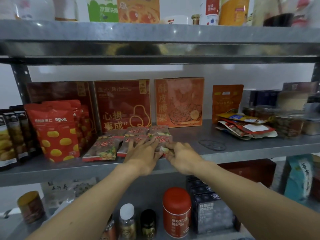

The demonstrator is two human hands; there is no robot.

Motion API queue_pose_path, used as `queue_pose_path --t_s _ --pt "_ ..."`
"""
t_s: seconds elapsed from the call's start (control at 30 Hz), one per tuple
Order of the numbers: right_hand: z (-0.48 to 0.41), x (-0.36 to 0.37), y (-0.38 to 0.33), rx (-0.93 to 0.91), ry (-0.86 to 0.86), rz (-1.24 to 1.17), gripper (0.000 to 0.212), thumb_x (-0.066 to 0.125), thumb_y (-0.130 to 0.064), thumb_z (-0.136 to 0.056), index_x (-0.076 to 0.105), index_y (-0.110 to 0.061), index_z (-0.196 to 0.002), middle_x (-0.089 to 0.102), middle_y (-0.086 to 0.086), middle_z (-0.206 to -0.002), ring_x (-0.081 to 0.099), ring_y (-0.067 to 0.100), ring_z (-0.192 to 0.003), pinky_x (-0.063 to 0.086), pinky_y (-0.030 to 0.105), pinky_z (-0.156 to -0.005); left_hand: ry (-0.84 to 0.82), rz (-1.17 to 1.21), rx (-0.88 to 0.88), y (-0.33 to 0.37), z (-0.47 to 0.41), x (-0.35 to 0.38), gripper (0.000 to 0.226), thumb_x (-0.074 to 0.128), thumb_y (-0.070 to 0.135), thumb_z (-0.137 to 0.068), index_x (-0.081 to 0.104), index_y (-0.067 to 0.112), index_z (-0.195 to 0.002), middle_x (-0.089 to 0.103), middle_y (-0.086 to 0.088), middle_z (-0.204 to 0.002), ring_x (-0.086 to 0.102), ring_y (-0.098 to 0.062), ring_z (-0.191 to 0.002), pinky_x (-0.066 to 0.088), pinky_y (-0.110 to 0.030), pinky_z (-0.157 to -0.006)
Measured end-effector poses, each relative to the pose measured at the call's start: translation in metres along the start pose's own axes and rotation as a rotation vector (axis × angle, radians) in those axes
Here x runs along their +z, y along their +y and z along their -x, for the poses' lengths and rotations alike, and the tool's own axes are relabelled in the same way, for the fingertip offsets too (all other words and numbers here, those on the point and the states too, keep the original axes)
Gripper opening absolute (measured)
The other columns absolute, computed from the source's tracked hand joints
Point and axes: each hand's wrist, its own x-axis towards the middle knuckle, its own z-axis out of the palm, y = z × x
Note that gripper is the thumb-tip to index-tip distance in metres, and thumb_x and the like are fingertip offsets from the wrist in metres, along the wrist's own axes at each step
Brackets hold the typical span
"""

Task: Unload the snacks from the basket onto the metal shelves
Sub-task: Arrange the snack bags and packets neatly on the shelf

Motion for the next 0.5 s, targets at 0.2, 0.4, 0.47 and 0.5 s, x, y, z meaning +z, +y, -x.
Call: queue_pose_path --t_s 0.2,0.4,0.47,0.5 --pt "0.002 -0.001 0.000 -0.017 -0.032 0.058 0.046 0.051 -0.020 -0.098 0.045 -0.018 -0.143 0.052 0.013 -0.141 0.046 0.033 -0.129 0.040 0.039 -0.106 -0.009 -0.012 -0.009 0.002 0.003 -0.001 0.057 0.024 0.047 -0.104 0.011 0.025 -0.156 0.007 0.011 -0.163 0.005 -0.014 -0.150 0.001 -0.049 -0.118" --pt "0.008 -0.010 0.000 -0.067 -0.096 0.193 0.057 0.052 -0.029 -0.098 0.031 -0.025 -0.151 0.040 0.005 -0.152 0.038 0.029 -0.137 0.035 0.041 -0.111 0.020 -0.031 -0.006 0.004 0.005 -0.004 0.059 0.026 0.049 -0.103 0.016 0.024 -0.155 0.009 0.006 -0.164 0.006 -0.018 -0.150 0.000 -0.048 -0.118" --pt "0.011 -0.014 0.000 -0.073 -0.074 0.282 0.056 0.052 -0.035 -0.097 0.033 -0.027 -0.148 0.044 0.005 -0.149 0.043 0.031 -0.132 0.040 0.042 -0.106 0.048 -0.050 0.007 0.004 0.004 -0.005 0.059 0.028 0.050 -0.102 0.020 0.025 -0.154 0.011 0.004 -0.164 0.006 -0.019 -0.150 0.001 -0.049 -0.118" --pt "0.014 -0.017 -0.001 -0.078 -0.055 0.343 0.054 0.050 -0.038 -0.097 0.035 -0.025 -0.147 0.045 0.006 -0.148 0.045 0.032 -0.131 0.040 0.041 -0.104 0.070 -0.061 0.019 0.005 0.003 -0.007 0.058 0.030 0.051 -0.101 0.022 0.026 -0.153 0.012 0.004 -0.163 0.006 -0.020 -0.150 0.002 -0.049 -0.118"
